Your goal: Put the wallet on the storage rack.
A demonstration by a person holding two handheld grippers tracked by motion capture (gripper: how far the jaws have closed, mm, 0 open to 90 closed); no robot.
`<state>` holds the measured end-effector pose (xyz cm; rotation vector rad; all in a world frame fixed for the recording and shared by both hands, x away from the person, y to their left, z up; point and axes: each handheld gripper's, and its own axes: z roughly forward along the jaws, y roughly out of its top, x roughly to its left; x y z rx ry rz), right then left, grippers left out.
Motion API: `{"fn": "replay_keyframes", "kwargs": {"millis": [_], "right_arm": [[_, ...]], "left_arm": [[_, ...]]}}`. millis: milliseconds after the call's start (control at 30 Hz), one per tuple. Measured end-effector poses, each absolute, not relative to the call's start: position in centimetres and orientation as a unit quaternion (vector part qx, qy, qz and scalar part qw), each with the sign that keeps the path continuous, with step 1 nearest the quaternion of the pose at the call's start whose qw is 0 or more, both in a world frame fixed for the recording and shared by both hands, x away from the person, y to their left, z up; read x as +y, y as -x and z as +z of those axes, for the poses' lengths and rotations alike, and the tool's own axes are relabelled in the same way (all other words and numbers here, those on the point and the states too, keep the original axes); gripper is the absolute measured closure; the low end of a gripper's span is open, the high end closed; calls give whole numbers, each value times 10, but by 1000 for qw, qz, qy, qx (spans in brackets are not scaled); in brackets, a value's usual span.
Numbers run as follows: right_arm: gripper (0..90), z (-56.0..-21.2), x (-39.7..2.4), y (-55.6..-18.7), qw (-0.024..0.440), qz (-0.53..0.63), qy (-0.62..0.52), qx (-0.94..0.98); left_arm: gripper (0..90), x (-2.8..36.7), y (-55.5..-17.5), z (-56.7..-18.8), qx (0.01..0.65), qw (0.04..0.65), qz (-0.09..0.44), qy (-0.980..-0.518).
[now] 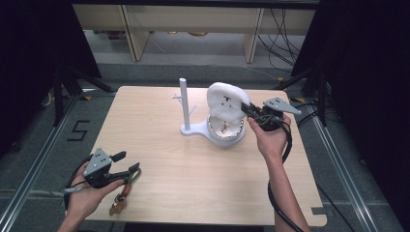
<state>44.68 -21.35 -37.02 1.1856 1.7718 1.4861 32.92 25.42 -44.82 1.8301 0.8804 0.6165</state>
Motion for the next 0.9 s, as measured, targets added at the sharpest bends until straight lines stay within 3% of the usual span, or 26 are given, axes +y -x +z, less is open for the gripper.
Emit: {"fn": "replay_keyframes", "kwargs": {"millis": [333,367,900], "right_arm": [[799,-380,-219,-449,262,541,-452,659],[799,-383,-221,-452,278,539,-438,664],[800,-413,-219,-463,236,483,-462,705]], "left_arm": [[334,253,-329,-447,365,485,252,-754],[334,253,-330,-447,361,486,253,-754],[331,254,-329,-450,364,483,250,-756]]}}
